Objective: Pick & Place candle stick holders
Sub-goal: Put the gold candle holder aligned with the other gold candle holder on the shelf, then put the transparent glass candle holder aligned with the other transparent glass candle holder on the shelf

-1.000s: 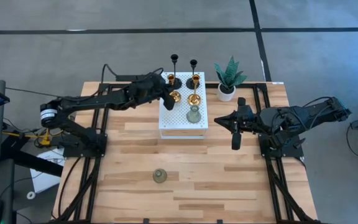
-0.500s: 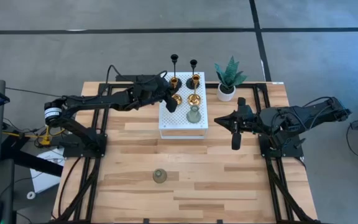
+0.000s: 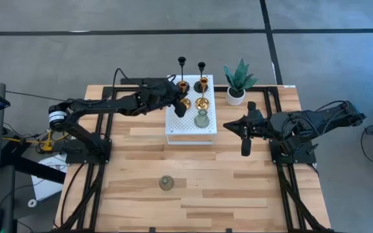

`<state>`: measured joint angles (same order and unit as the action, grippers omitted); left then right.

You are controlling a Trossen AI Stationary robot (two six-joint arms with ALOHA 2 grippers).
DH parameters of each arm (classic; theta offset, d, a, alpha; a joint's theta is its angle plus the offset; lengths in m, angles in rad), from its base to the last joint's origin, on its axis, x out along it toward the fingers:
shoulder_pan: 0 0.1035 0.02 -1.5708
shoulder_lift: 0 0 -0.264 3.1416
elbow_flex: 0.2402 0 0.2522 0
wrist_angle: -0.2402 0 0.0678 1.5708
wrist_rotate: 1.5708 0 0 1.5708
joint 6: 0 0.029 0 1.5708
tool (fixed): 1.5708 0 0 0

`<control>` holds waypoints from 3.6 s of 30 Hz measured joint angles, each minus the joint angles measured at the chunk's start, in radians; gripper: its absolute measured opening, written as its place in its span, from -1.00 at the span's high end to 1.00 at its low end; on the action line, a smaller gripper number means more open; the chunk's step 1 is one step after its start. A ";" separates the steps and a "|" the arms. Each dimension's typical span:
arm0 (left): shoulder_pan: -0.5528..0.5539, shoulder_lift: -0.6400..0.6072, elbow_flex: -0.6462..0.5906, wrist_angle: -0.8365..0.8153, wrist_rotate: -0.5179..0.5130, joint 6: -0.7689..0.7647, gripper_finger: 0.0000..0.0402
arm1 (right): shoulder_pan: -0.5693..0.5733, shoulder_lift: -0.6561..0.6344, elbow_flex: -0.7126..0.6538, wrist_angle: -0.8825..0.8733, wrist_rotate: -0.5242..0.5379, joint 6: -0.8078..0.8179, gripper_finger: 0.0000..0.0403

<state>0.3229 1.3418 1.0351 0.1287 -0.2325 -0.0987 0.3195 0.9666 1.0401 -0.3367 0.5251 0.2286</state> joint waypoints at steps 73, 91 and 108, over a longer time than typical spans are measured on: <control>-0.489 -0.677 -0.186 -0.611 0.196 -0.017 0.97 | 0.001 0.000 0.000 0.031 -0.004 0.009 1.00; -0.681 -0.819 -0.671 -0.092 0.147 -0.083 0.99 | 0.001 0.000 0.000 0.032 -0.004 0.035 1.00; -0.756 -0.817 -0.985 0.231 0.133 -0.124 0.98 | -0.009 0.002 0.000 0.032 0.000 0.095 1.00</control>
<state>-0.4332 0.5251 0.0499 0.3602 -0.0992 -0.2226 0.3107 0.9684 1.0401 -0.3046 0.5247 0.3237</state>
